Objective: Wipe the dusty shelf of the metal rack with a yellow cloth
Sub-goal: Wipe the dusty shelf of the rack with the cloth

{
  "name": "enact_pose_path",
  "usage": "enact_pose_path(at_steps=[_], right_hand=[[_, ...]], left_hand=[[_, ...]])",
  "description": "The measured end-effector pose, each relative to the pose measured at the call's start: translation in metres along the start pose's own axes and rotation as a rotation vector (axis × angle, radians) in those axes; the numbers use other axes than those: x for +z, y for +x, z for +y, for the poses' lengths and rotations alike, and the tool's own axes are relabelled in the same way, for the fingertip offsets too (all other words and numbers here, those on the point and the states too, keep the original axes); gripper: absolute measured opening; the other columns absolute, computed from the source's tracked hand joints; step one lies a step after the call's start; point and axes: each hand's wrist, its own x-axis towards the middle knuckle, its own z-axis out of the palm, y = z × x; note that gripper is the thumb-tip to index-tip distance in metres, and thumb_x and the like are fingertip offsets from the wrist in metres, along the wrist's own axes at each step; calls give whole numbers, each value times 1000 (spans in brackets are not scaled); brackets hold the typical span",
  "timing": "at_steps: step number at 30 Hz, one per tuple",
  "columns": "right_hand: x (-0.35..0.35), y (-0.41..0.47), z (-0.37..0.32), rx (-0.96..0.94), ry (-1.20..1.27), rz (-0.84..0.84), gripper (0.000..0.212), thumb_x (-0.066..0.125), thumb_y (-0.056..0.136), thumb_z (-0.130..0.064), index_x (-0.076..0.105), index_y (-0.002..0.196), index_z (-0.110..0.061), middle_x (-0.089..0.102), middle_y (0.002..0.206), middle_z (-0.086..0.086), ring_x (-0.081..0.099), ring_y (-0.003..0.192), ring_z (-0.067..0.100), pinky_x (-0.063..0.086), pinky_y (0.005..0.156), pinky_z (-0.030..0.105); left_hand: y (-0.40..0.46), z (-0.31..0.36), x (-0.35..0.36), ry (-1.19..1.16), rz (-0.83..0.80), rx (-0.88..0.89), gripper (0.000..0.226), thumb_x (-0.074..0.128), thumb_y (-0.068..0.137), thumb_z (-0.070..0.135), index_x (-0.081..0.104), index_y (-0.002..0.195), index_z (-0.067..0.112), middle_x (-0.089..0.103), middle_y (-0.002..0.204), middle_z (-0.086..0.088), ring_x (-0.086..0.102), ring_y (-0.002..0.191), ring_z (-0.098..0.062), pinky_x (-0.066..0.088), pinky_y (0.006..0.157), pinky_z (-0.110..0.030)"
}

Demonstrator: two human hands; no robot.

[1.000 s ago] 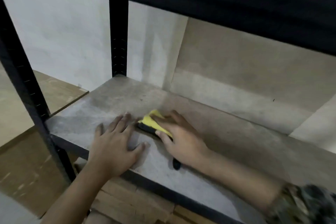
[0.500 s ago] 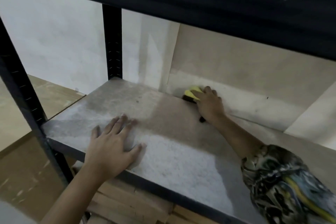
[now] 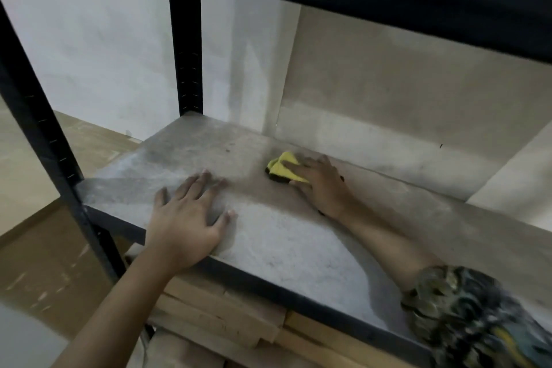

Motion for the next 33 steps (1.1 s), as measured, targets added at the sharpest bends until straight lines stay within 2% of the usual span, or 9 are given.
enact_pose_path(at_steps=[7,10,13,15,20,22,25,29,33], right_hand=[[-20,-109,-63,-460,169,-160,44,46,93,-35,40,136,-39,53,123,-1,45,105,18,37,88,33],[-25,-74,-45,-201,298,-36,39,50,93,-35,49,132,-31,52,130,3,46,118,19,32,100,27],[-16,-22,-20,224,107,63,40,46,95,-33,46,135,-28,42,136,9,39,121,31,34,102,38],[-9,-14,-28,272,8,35,39,44,96,-30,43,135,-30,35,142,9,34,121,34,33,101,43],[-4,-87,-103,-321,52,18,45,55,89,-21,47,133,-28,49,127,12,45,106,34,42,88,44],[-13,-104,-106,-418,151,-98,43,53,89,-23,49,132,-27,51,119,11,45,101,31,42,83,41],[-27,-107,-81,-202,241,-21,42,45,92,-35,46,134,-32,47,125,7,44,111,28,40,94,39],[-31,-124,-58,15,49,-24,49,45,94,-40,29,140,-44,33,142,0,31,126,25,32,104,41],[-25,-118,13,308,64,8,50,44,88,-47,34,137,-41,34,141,3,38,123,33,36,104,42]], left_hand=[[0,1,-1,-4,2,0,82,4,67,70,19,143,44,12,157,10,10,143,-10,12,112,-47],[8,-5,-9,48,-54,41,78,5,69,71,19,142,47,16,156,10,16,142,-13,12,113,-48],[10,-15,-12,102,-69,96,74,1,71,68,19,140,51,22,153,11,20,140,-15,7,113,-54],[8,-17,-10,54,-35,106,70,1,73,65,21,139,52,25,151,12,20,139,-13,9,114,-54],[9,-18,-7,-10,-40,99,68,5,74,64,21,139,52,18,154,15,12,142,-7,12,113,-47],[9,-18,-7,-19,-48,102,68,4,74,65,18,139,53,14,155,16,8,143,-6,11,113,-47],[8,-18,-9,-11,-71,99,71,2,73,68,16,140,51,9,156,16,5,144,-6,7,114,-50],[4,11,-9,-104,-14,72,75,2,75,68,17,144,43,4,156,14,0,143,-6,-2,114,-53],[1,76,-1,-176,-53,188,80,-3,71,72,8,145,43,-2,156,16,-7,140,-2,-10,113,-48]])
